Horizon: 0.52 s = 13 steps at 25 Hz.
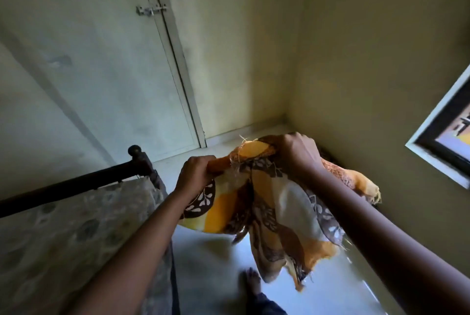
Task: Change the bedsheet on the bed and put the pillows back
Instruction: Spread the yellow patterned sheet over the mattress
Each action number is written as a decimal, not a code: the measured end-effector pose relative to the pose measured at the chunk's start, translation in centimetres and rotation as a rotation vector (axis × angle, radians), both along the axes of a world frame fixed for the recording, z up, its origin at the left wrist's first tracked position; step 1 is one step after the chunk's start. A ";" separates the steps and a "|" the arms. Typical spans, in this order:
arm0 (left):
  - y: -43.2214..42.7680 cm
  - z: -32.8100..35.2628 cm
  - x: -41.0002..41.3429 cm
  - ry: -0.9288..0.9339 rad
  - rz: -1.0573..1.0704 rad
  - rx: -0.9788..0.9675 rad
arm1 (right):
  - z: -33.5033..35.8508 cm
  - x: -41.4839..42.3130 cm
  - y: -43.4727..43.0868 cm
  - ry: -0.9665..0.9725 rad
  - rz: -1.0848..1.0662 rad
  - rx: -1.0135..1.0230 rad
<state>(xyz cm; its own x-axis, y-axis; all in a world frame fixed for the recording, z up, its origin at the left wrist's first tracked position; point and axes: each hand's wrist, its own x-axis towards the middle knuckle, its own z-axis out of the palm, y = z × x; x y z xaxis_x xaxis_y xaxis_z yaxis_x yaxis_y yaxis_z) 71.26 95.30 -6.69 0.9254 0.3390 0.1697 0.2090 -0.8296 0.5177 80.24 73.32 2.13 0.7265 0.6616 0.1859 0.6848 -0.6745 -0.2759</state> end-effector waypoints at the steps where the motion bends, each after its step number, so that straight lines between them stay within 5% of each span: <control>1: 1.5 0.1 2.3 0.015 0.002 -0.002 | -0.3 1.7 1.2 0.000 -0.011 -0.013; 13: 23.0 6.2 23.8 0.105 -0.112 0.215 | -1.9 20.1 19.9 0.002 0.042 0.002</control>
<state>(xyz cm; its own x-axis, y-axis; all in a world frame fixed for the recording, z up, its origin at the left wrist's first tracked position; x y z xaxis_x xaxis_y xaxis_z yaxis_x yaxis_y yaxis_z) 95.04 118.25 -0.50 0.9714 0.2000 0.1280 0.1528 -0.9392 0.3075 100.30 93.21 0.26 0.6983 0.6912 0.1862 0.7121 -0.6445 -0.2783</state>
